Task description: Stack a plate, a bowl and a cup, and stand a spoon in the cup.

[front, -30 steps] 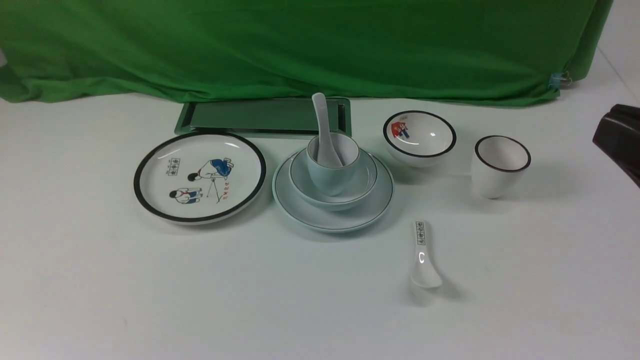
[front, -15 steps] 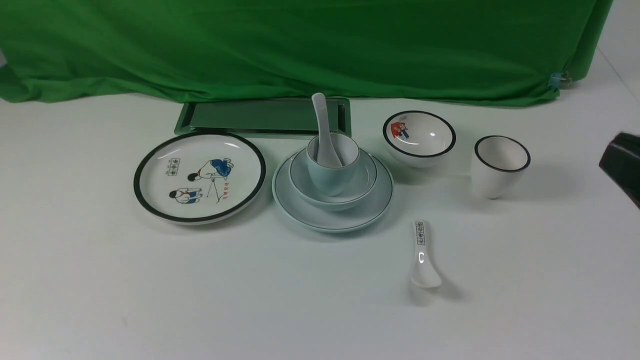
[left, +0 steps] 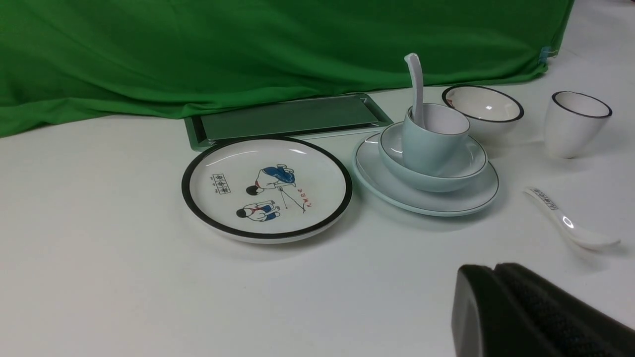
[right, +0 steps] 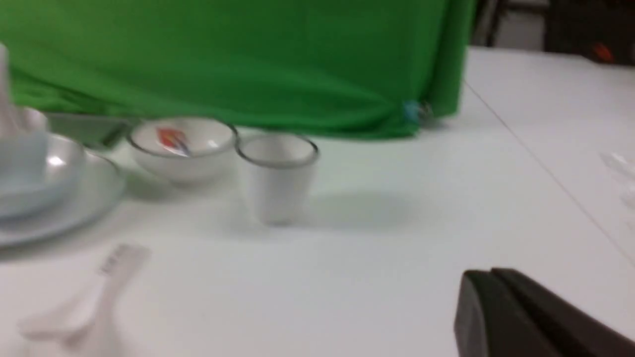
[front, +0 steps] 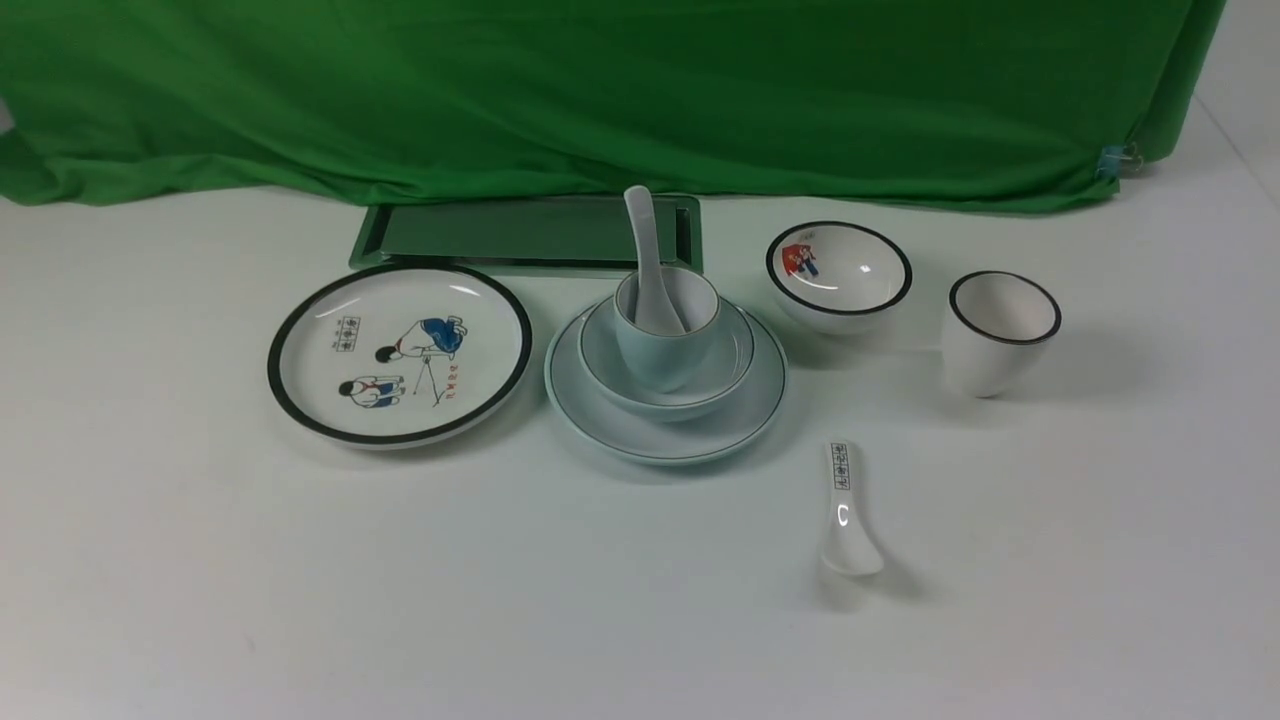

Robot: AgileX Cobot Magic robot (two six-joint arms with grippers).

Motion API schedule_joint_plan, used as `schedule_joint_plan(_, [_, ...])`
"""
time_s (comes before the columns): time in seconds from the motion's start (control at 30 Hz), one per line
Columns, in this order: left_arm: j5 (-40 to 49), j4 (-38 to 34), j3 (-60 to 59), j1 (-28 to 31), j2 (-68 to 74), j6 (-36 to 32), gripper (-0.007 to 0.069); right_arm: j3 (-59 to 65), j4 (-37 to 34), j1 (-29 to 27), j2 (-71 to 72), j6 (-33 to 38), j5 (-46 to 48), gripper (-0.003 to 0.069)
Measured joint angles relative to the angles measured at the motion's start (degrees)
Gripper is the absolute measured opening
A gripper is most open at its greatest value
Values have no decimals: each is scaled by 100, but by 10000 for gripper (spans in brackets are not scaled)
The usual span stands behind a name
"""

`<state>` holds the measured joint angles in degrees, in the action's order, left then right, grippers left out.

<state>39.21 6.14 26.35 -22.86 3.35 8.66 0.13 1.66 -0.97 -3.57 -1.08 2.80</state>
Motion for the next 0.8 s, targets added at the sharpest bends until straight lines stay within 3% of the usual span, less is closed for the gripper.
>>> schedule_joint_plan(0.3, [0, 0, -6, 0, 0, 0, -30, 37, 15, -86, 350, -60, 904, 11])
schedule_joint_plan(0.8, [0, 0, -6, 0, 0, -12, -30, 37, 1, -86, 357, -60, 981, 29])
